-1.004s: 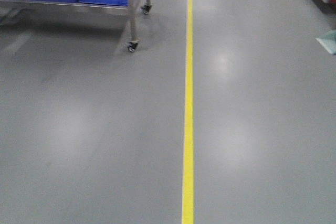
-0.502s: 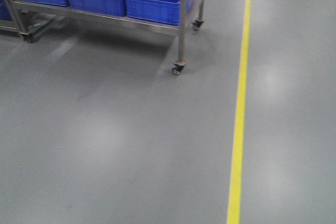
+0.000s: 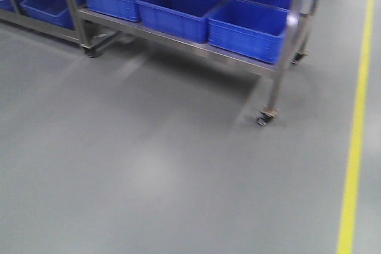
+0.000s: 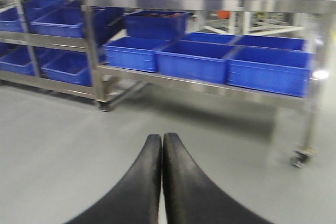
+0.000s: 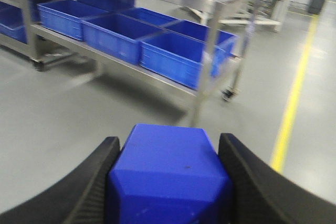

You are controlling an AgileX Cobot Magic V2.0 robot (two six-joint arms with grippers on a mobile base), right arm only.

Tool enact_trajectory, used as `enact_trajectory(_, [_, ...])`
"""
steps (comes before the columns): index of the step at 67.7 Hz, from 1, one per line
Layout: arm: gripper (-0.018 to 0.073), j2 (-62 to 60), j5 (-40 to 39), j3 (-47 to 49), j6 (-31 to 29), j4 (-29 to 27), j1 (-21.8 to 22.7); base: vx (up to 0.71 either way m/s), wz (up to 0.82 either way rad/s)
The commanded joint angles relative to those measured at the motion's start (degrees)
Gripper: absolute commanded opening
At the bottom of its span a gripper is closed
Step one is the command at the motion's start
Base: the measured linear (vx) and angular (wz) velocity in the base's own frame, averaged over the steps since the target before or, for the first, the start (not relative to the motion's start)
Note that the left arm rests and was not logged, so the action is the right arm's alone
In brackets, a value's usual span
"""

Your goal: Pour parts from conveyor to right shelf

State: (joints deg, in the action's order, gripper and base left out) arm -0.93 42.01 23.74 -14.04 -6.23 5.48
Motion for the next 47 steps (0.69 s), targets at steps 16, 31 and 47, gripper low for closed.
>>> enact_trajectory(16, [-0.0006,-0.67,-4.86,1.35,-0.18,-0.07,0.10,0.69,0.57])
enact_trajectory(31, [-0.0006,-0.67,-4.84,1.35,-0.18,-0.06,0.10,0.68,0.62])
enact_trajectory(47, [-0.0006,-0.67,-4.87,1.35,-0.18,-0.13,0.10,0.68,0.57])
